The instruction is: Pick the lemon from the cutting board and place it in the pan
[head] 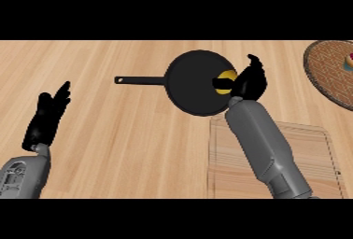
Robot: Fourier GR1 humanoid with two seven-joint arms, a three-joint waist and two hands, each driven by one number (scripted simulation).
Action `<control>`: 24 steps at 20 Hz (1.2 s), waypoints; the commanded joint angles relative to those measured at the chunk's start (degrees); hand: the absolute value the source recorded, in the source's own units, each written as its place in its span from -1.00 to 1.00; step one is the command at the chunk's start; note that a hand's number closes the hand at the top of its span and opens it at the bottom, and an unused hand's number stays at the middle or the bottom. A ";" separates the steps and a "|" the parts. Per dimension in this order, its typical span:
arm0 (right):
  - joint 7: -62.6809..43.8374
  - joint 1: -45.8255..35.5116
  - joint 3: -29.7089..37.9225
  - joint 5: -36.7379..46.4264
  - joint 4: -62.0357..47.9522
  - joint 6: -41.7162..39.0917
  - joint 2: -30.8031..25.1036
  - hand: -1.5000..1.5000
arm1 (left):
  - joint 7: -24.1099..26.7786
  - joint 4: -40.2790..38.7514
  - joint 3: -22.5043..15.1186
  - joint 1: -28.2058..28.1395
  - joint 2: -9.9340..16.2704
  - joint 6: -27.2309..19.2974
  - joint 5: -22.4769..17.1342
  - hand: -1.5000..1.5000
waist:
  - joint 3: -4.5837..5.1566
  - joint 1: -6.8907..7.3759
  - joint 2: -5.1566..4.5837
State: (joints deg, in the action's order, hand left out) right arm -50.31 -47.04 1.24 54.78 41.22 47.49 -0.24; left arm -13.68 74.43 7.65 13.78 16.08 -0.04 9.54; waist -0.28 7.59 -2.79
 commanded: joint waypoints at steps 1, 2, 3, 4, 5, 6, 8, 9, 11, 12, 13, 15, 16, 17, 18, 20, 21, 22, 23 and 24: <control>3.46 -2.33 0.72 -3.47 -5.29 10.57 0.23 -1.00 | -1.29 0.24 0.68 1.35 1.76 1.92 -0.91 0.00 | -0.02 0.26 0.20; 3.30 -4.36 1.76 -3.84 -5.81 11.28 0.23 -1.00 | 1.06 -1.31 -0.34 0.07 -0.47 0.07 0.22 0.00 | 0.06 0.36 -0.17; 5.41 -3.24 0.84 -5.46 -5.60 14.24 0.23 -1.00 | 0.04 -0.22 -0.55 0.29 -0.18 0.22 0.37 0.00 | -0.03 0.49 0.18; 6.62 -3.77 1.04 -4.57 -6.45 16.05 0.23 -1.00 | 0.84 -1.14 0.71 0.10 0.81 0.62 -0.30 0.00 | 0.04 0.44 0.06; 6.87 -5.34 2.27 -5.11 -6.95 16.77 0.23 -1.00 | 0.13 -0.76 0.06 0.80 0.53 0.53 0.12 0.00 | 0.01 0.36 -0.02; 8.62 -4.82 1.80 -4.97 -7.34 19.41 0.23 -1.00 | 1.53 -1.22 0.17 -0.39 0.36 0.30 0.23 0.00 | 0.07 -0.07 0.22; 9.63 -6.48 2.60 -5.70 -8.71 22.01 0.23 -1.00 | -0.75 -1.12 0.43 2.11 0.08 0.16 -0.29 0.00 | 0.06 -0.41 0.16; 9.54 -7.16 3.33 -5.33 -9.11 24.22 0.23 -1.00 | -1.54 -0.57 0.43 1.43 0.59 -0.09 0.26 0.00 | 0.07 -0.52 0.46; 10.22 -7.02 3.11 -6.36 -10.33 28.01 0.22 -1.00 | -0.67 -0.22 0.07 0.37 -0.48 -1.23 0.75 0.00 | 0.12 -1.19 0.92; 8.30 -8.13 2.64 -7.32 -11.42 29.36 0.22 -1.00 | -0.57 -0.14 0.40 -1.21 0.65 0.30 0.21 0.00 | 0.17 -0.95 1.28; 10.54 -7.56 3.25 -7.80 -11.19 30.67 0.22 -1.00 | -2.13 0.56 -0.37 -0.16 -0.47 -0.79 0.83 0.00 | 0.11 -1.70 1.22; 9.42 -8.07 3.33 -7.99 -12.83 33.07 0.22 -1.00 | 0.69 -1.46 0.87 -1.87 -0.45 -1.99 1.02 0.00 | 0.24 -3.02 1.59; 10.24 -6.19 3.92 -9.07 -12.16 34.02 0.22 -1.00 | 0.30 -0.15 2.12 -2.88 1.71 -0.45 0.08 0.00 | 0.20 -3.41 1.85; 9.52 -5.84 2.71 -9.04 -13.31 35.16 0.22 -1.00 | -2.98 2.32 2.17 -1.87 0.92 -0.94 -0.61 0.00 | 0.19 -3.77 2.20; 8.01 -5.17 0.23 -10.02 -12.86 36.95 0.22 -1.00 | -1.58 -0.44 2.38 -0.92 1.24 -0.76 -0.28 0.00 | 0.25 -4.39 2.35; 8.25 -3.28 -0.82 -10.59 -11.12 37.88 0.22 -1.00 | -0.65 -1.59 3.28 -2.68 1.91 -0.51 -0.44 0.00 | 0.26 -5.23 2.52; 6.16 -2.29 -2.97 -10.36 -8.58 37.92 0.22 -1.00 | 1.40 -3.00 3.31 -3.25 1.32 -1.18 -0.09 0.00 | 0.33 -5.73 2.98; 5.78 -0.17 -4.36 -9.52 -6.77 37.97 0.22 -1.00 | 0.50 -0.78 3.57 -5.14 1.34 -0.81 -0.81 0.00 | 0.36 -6.56 3.68; 6.47 2.76 -5.58 -9.77 -4.01 38.00 0.22 -1.00 | 1.28 -1.85 3.72 -4.49 1.28 -1.61 -0.22 0.00 | 0.33 -7.22 3.43; 4.48 1.47 -6.91 -9.37 -3.53 37.75 0.22 -1.00 | 1.00 -0.74 3.64 -5.97 1.42 -1.72 0.03 0.00 | 0.41 -7.73 4.08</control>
State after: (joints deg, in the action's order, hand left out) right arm -41.99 -48.35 -1.41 45.33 33.86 78.21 -0.37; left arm -13.32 73.26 10.74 10.07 17.41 -1.07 9.28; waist 0.02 1.74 0.25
